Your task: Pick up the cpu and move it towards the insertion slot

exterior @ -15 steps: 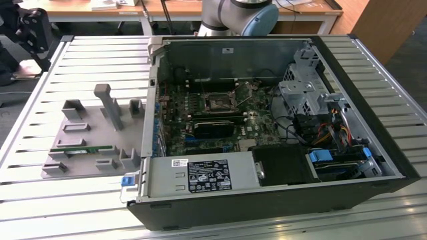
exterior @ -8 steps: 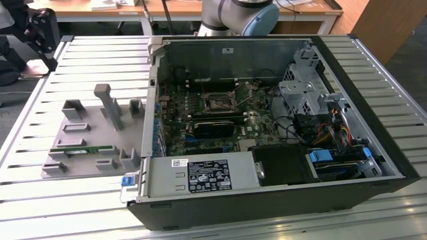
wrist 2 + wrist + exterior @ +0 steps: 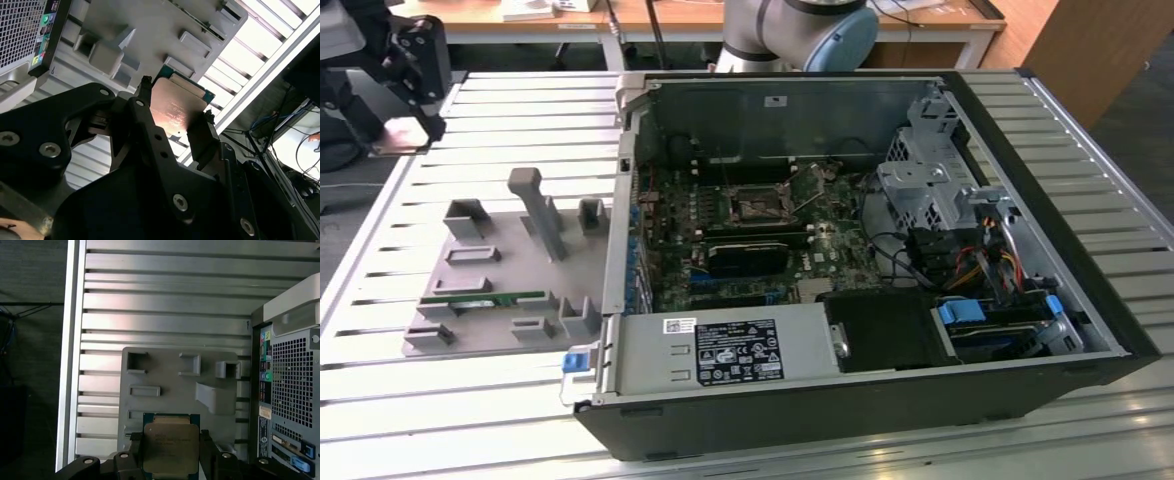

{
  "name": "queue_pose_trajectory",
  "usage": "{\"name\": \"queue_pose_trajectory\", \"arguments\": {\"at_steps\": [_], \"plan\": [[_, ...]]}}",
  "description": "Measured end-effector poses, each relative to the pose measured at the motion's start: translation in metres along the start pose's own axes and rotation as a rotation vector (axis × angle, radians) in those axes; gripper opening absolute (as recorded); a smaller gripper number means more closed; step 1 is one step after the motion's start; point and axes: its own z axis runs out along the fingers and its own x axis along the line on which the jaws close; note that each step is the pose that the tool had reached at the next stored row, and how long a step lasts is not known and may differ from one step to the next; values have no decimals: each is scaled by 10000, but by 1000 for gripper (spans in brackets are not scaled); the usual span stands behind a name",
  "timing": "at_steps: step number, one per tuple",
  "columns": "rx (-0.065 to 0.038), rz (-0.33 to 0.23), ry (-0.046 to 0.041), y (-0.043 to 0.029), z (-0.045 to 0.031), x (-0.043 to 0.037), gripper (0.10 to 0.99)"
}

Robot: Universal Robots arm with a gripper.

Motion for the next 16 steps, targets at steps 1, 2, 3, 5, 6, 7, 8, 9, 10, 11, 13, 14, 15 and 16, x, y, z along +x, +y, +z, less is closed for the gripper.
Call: {"name": "queue_pose_trajectory", "arguments": {"at_steps": [1,2,3,5,6,7,8,9,10,11,13,14,15,16], "plan": [[0,0,0,3,0,-12,541],[0,0,0,5,1,-22,541],[-1,0,0,8,1,-35,541],[0,0,-1,11,1,-57,541],[-1,0,0,13,1,-72,541],[0,0,0,14,1,-86,541],[0,0,-1,15,2,-102,541],[-1,0,-1,16,2,-119,541],[0,0,-1,17,2,-134,541],[0,0,-1,18,2,-151,541],[0,0,0,21,3,-177,541],[0,0,0,22,3,-189,541],[-1,0,-1,23,4,-203,541],[0,0,0,24,4,-218,541]]}}
